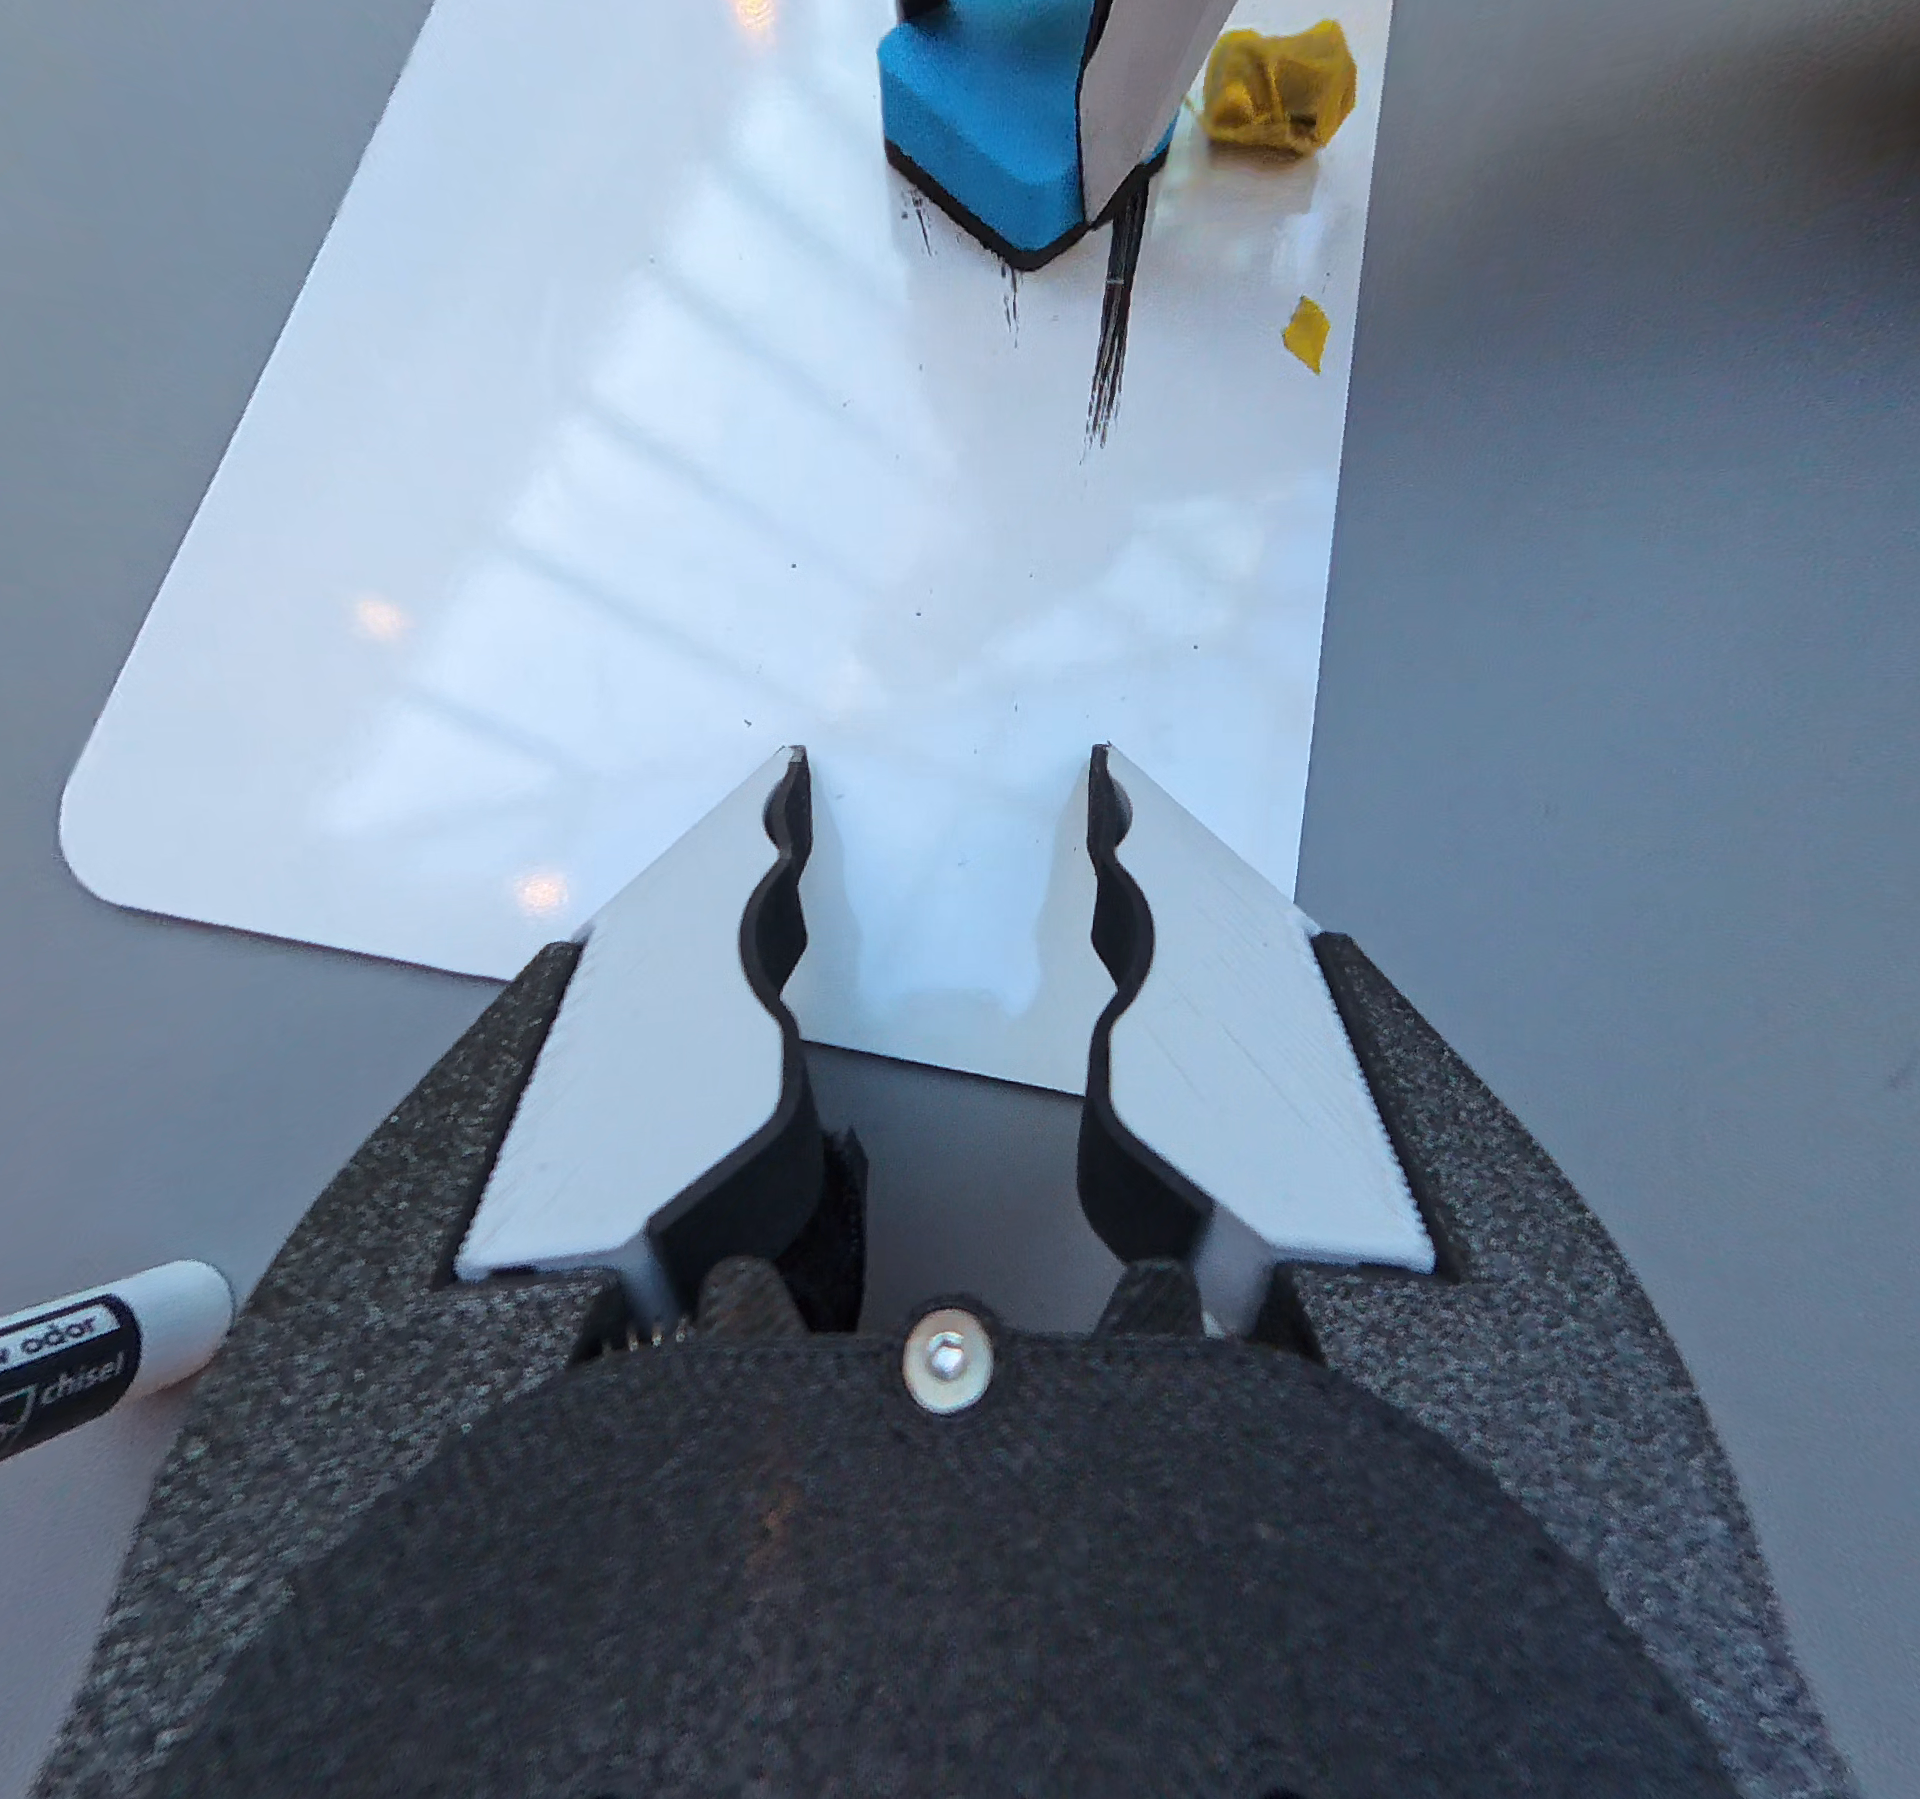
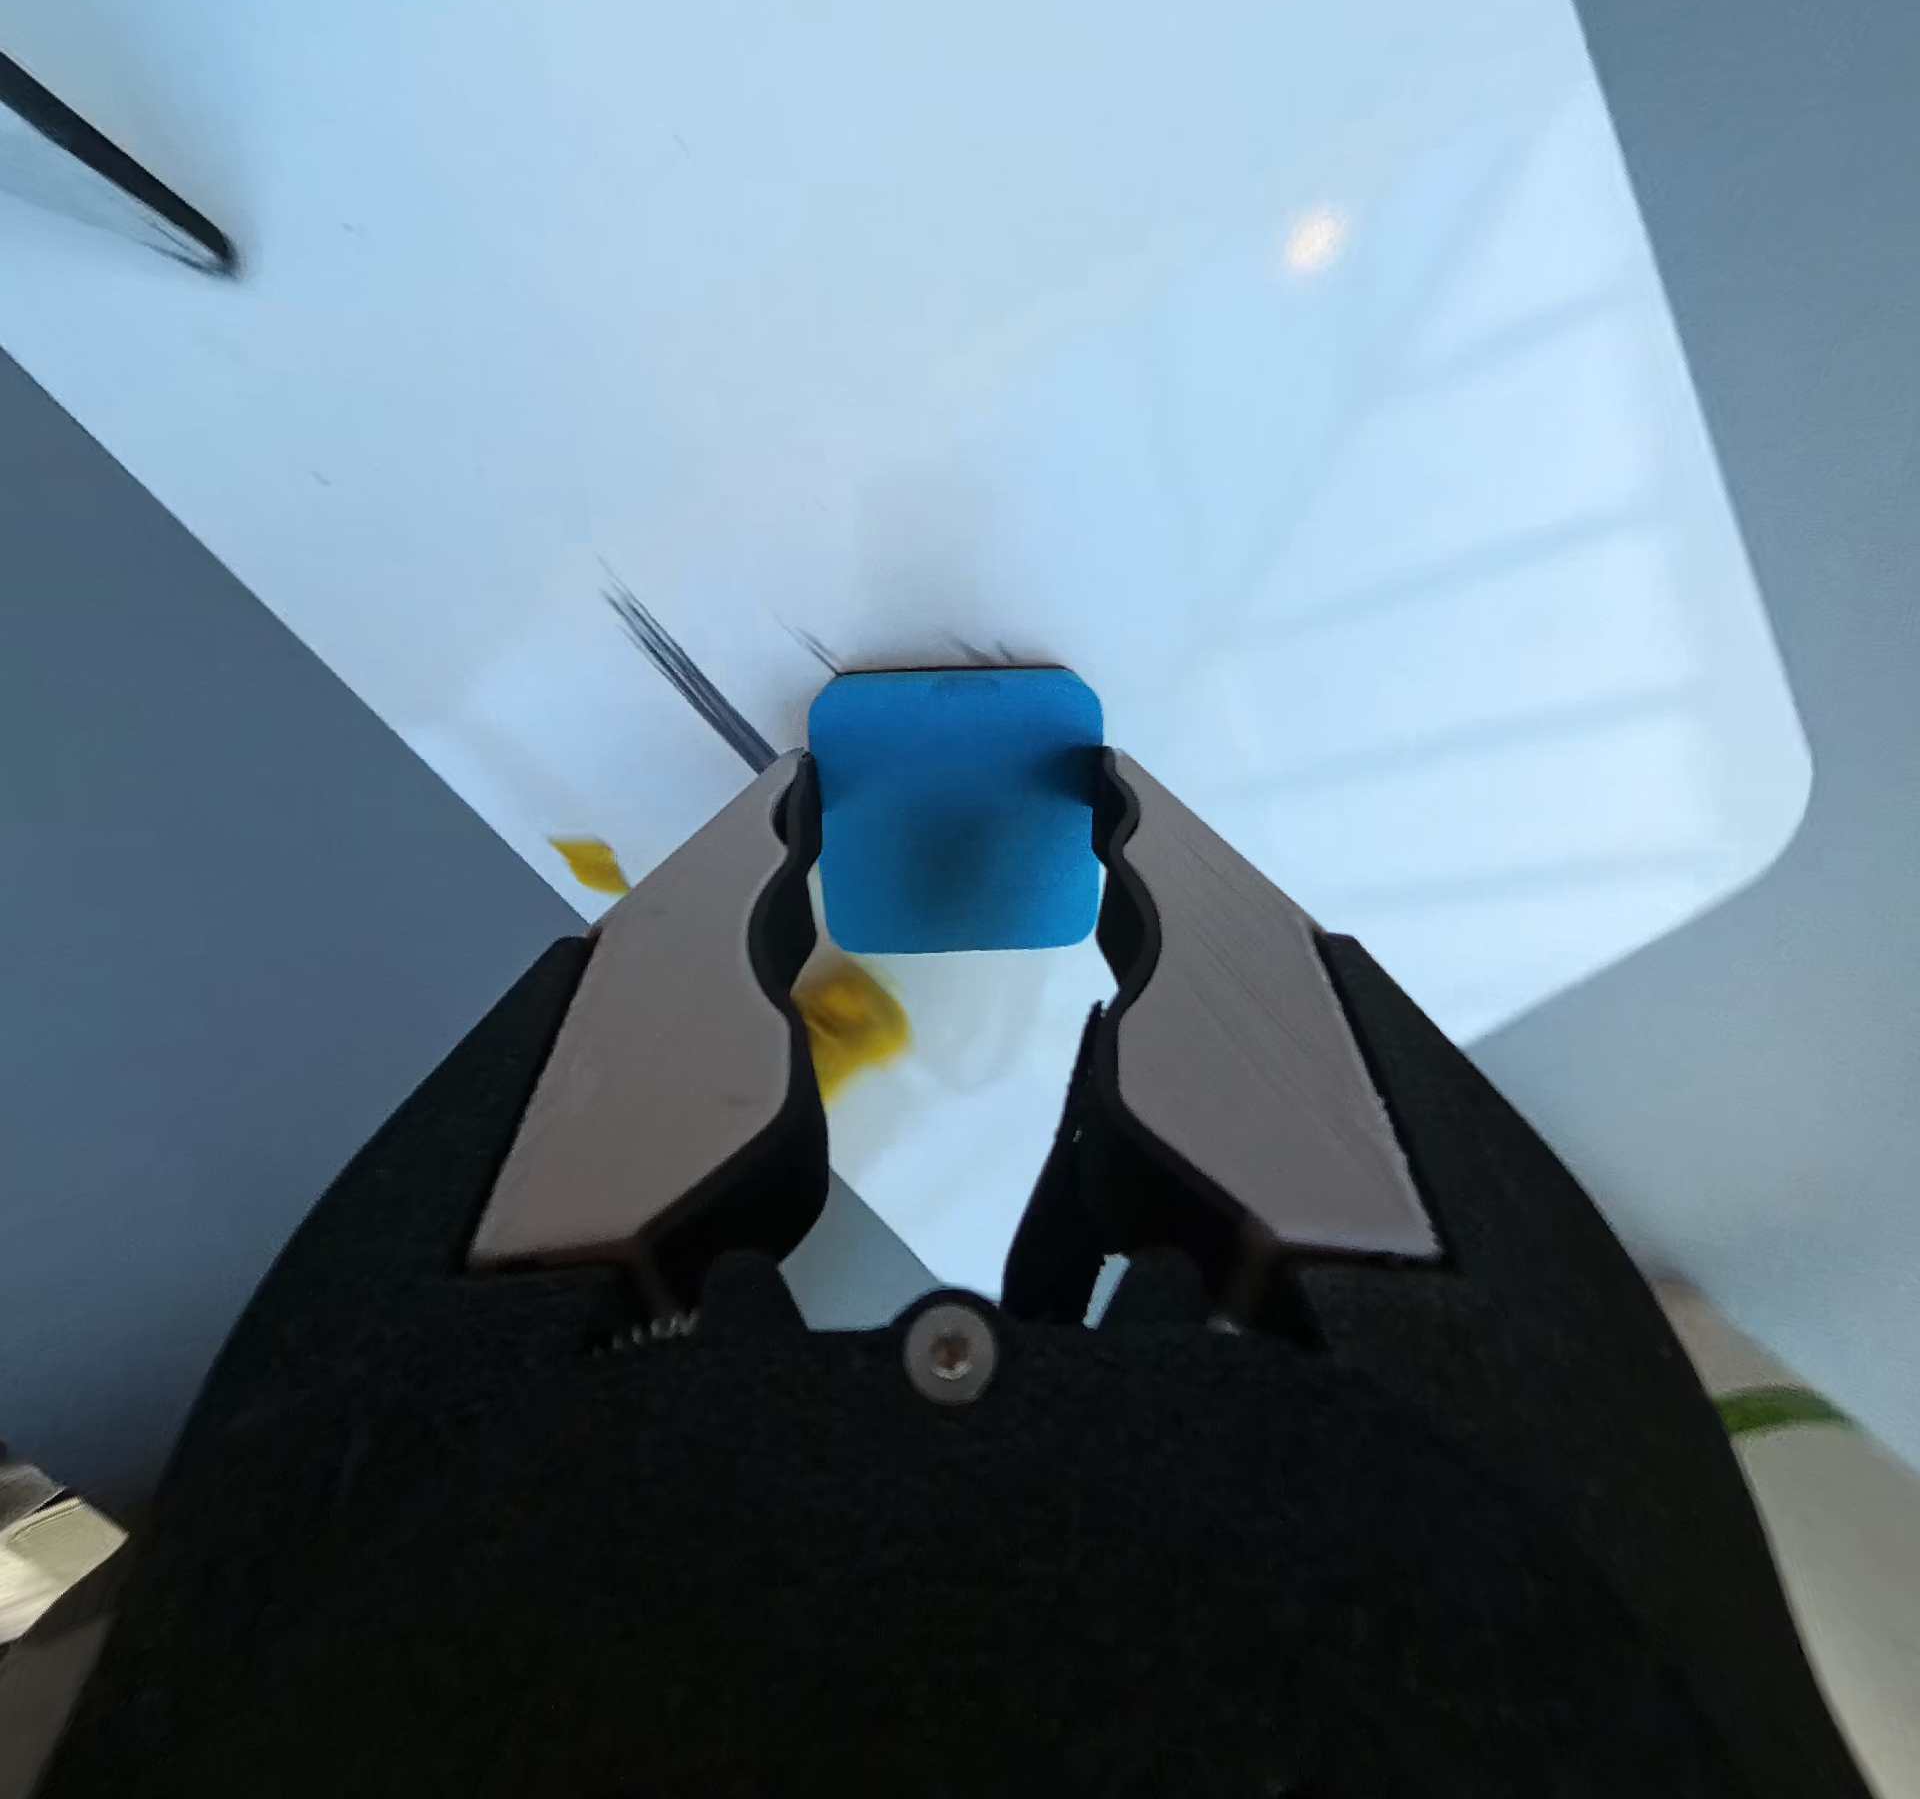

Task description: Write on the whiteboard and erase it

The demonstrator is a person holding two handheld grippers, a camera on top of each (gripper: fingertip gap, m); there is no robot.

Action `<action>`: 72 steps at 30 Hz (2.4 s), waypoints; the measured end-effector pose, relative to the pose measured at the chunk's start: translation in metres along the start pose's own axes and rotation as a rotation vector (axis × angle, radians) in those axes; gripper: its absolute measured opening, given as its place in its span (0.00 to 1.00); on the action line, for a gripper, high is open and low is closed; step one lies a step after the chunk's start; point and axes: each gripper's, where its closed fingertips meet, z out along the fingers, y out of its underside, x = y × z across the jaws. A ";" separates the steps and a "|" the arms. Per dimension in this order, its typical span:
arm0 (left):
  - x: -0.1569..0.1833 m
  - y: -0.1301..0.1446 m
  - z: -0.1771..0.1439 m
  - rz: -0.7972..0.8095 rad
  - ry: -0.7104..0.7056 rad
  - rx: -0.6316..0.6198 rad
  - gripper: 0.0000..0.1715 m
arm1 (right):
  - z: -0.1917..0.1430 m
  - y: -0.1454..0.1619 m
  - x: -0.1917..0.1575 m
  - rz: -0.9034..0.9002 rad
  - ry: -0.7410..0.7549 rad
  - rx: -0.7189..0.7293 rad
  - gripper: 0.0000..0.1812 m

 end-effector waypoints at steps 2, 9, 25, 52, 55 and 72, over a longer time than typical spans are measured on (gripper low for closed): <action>0.000 0.000 0.000 -0.002 0.000 -0.002 0.32 | 0.007 -0.039 -0.041 -0.100 -0.058 0.070 0.29; 0.000 0.001 -0.001 -0.003 0.000 0.001 0.31 | -0.004 0.019 0.002 0.064 -0.028 0.020 0.29; 0.001 0.001 -0.001 -0.002 0.002 -0.009 0.31 | -0.004 -0.028 -0.052 -0.107 0.000 0.025 0.29; 0.001 0.001 -0.002 -0.003 0.018 0.004 0.30 | -0.002 0.025 0.027 0.106 -0.009 -0.005 0.29; 0.001 0.001 -0.001 -0.003 0.018 0.001 0.30 | 0.002 -0.008 -0.028 -0.056 -0.047 0.022 0.29; 0.002 0.001 -0.001 -0.003 0.014 0.005 0.30 | -0.008 0.047 0.009 0.148 -0.048 -0.006 0.29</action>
